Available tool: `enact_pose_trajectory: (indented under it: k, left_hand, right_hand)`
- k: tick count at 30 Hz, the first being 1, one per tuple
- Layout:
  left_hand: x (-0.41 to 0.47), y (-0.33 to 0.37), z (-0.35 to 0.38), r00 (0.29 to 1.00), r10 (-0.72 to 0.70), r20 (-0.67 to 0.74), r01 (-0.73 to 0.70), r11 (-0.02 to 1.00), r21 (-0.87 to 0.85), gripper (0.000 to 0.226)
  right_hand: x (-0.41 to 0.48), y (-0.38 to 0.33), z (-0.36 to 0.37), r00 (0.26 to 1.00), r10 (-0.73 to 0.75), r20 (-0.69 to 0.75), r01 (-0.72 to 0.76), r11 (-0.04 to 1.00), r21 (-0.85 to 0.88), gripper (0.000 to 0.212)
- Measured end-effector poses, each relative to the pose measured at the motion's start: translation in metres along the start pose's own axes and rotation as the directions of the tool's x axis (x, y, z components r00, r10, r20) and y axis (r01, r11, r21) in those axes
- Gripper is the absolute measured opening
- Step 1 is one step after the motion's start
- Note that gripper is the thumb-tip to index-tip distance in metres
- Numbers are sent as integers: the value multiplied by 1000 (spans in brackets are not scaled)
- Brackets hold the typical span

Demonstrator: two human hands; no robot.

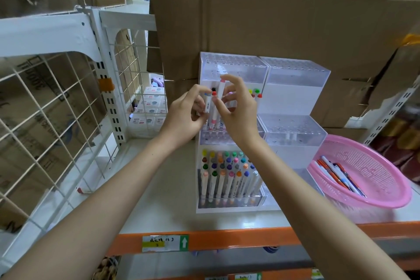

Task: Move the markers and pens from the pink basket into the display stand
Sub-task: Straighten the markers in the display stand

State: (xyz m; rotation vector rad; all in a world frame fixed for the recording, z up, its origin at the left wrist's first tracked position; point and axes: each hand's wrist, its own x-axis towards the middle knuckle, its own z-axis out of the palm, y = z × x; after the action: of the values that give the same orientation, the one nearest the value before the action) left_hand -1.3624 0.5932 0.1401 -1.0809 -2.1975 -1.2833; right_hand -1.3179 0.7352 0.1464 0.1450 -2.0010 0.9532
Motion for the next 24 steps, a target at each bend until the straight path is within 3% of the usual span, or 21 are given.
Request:
enact_pose_trajectory:
  k: [9, 17, 24]
  left_hand:
    - [-5, 0, 0, 1000, -13, 6, 13, 1000, 25, 49]
    - [-6, 1, -1, 999, 21, 39, -25, 993, 112, 55]
    - [-9, 3, -1, 994, 104, 45, -112, 950, 290, 56]
  right_hand:
    - [-1, -2, -2, 1000, 7, 15, -8, 1000, 23, 41]
    - [3, -3, -5, 990, 52, 131, -57, 998, 33, 41]
    - [-10, 1, -4, 983, 16, 182, -13, 1000, -21, 42]
